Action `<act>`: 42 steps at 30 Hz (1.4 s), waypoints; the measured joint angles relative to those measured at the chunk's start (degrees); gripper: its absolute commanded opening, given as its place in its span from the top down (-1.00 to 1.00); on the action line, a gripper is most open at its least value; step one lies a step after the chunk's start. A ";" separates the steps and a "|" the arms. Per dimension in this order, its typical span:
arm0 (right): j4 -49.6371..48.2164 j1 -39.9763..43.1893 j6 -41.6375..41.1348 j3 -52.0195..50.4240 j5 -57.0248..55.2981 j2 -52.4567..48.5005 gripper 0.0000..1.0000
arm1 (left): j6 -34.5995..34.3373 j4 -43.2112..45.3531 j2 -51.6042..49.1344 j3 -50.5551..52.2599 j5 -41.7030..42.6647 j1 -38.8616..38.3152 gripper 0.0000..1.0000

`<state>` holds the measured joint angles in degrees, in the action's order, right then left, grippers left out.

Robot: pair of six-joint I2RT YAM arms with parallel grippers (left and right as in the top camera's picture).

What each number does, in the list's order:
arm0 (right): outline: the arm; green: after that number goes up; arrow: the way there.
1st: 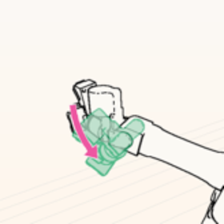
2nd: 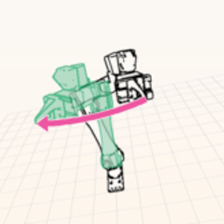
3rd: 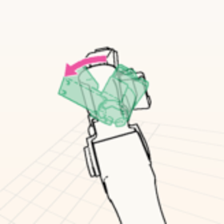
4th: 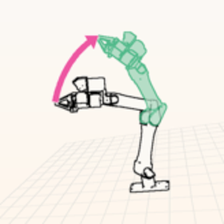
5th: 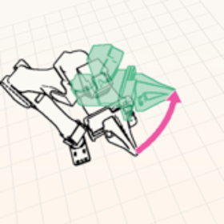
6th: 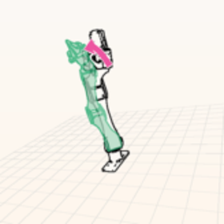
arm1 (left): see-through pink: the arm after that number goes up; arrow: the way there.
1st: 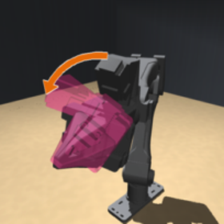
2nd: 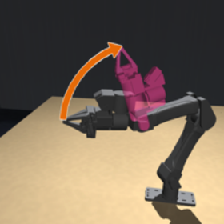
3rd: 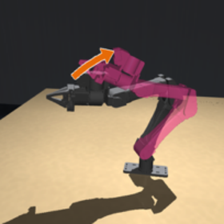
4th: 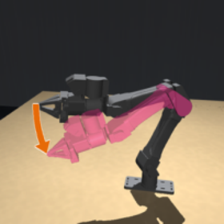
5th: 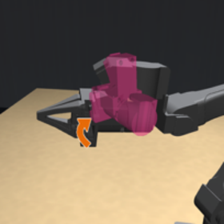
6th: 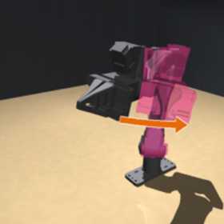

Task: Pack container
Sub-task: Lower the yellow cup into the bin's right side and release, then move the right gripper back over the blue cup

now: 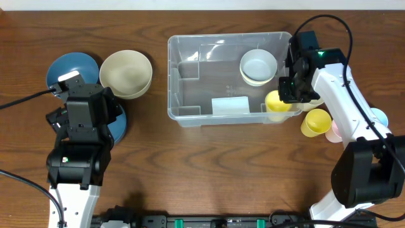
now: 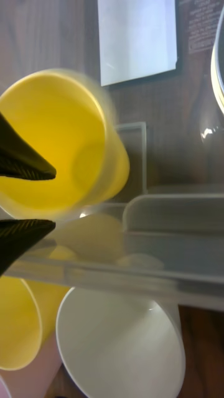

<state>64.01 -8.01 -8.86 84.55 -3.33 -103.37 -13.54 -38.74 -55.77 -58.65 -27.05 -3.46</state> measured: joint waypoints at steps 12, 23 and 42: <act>-0.61 0.00 -0.04 0.00 0.24 0.00 0.53 | 0.00 0.00 -0.02 0.00 0.00 0.00 -0.96; 4.17 0.00 1.36 12.59 8.92 0.00 0.15 | 0.00 0.00 -0.02 0.00 0.00 0.00 -0.96; 17.66 8.68 5.03 33.73 10.08 0.28 -0.34 | 0.00 0.00 -0.02 0.00 0.00 0.00 -0.96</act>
<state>81.67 0.67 -3.84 118.28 6.74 -103.09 -13.54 -38.74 -55.79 -58.65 -27.05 -3.46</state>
